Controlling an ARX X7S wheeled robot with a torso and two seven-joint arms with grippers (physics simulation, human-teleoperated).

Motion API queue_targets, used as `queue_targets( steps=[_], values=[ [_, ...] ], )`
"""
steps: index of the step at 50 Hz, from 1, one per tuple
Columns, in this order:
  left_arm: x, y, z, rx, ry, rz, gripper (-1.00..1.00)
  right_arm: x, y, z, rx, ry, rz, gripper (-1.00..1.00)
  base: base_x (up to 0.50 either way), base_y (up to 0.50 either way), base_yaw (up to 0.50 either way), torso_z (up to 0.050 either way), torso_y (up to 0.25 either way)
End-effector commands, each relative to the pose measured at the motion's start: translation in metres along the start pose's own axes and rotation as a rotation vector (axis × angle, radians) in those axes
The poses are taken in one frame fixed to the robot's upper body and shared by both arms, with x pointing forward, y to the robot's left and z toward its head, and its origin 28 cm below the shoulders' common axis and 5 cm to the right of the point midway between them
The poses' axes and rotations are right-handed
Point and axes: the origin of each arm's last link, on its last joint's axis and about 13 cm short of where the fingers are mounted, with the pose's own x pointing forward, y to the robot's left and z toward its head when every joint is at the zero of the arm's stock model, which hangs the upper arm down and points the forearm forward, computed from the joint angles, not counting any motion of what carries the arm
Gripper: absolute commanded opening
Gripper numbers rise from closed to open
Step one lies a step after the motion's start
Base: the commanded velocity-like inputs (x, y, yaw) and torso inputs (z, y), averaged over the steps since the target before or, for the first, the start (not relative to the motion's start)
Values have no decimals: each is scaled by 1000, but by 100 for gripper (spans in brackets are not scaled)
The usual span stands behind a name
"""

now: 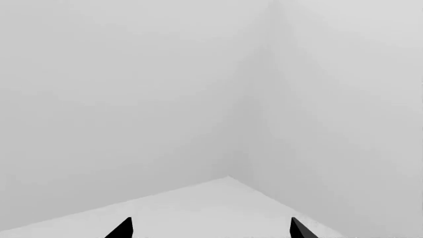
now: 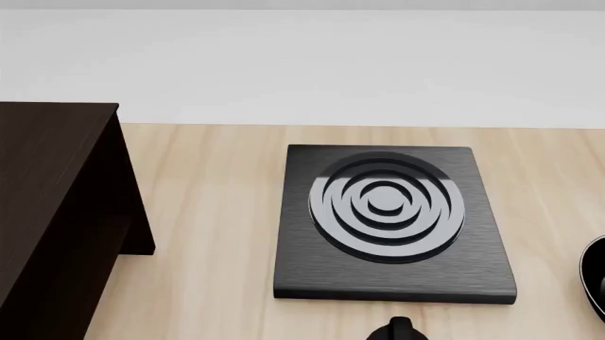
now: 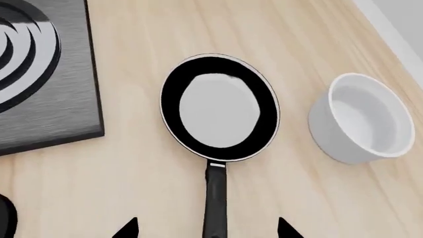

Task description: Put the frying pan under the cabinet shelf.

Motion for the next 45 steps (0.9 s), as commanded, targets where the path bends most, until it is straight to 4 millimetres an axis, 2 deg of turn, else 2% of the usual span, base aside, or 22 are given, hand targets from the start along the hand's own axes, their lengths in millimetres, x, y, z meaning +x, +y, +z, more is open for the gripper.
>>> queue_targets(
  steps=[1,16,35,45],
  values=[
    [0,-2,-1,3,4,-8,100,10,-4,-8,-2,63,-9,100,0,0,0,0,0],
    [0,-3,-2,9,5,-15,100,38,-2,-15,-1,93,-28,100,0,0,0,0,0],
    [1,-4,-4,14,12,-13,100,60,-8,-26,32,136,-61,100,0,0,0,0,0],
    [1,-6,-2,22,4,-18,100,73,-5,-27,41,129,-53,100,0,0,0,0,0]
  ],
)
